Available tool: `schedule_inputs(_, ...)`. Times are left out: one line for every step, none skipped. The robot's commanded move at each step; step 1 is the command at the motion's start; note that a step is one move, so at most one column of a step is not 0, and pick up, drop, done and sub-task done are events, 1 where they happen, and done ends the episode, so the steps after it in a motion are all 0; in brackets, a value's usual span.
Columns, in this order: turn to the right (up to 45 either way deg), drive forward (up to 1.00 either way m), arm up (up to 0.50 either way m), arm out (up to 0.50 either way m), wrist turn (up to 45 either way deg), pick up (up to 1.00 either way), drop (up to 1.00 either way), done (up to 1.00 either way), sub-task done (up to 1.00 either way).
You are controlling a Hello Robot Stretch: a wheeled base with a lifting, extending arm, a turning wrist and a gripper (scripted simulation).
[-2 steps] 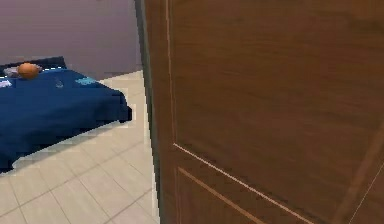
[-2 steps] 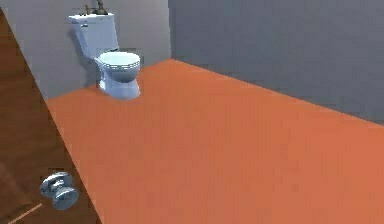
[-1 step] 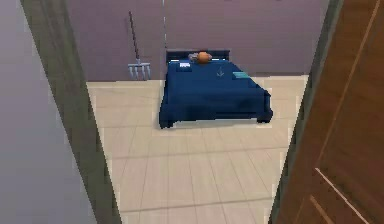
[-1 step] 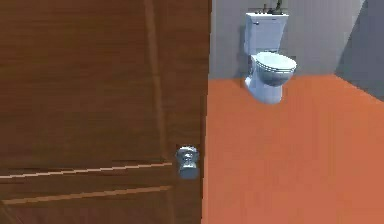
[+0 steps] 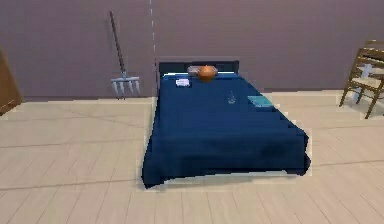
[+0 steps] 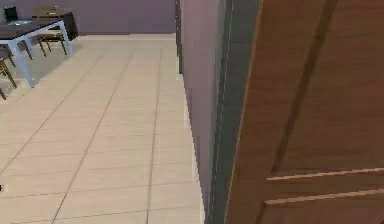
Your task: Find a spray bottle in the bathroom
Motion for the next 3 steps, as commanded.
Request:
schedule_inputs(-45.0, 0.0, 0.0, 0.0, 0.0, 0.0, 0.0, 0.0, 0.0)
schedule_inputs(-6.0, 0.0, 0.0, 0.0, 0.0, 0.0, 0.0, 0.0, 0.0)
schedule_inputs(0.0, 0.3, 0.0, 0.0, 0.0, 0.0, 0.0, 0.0, 0.0)
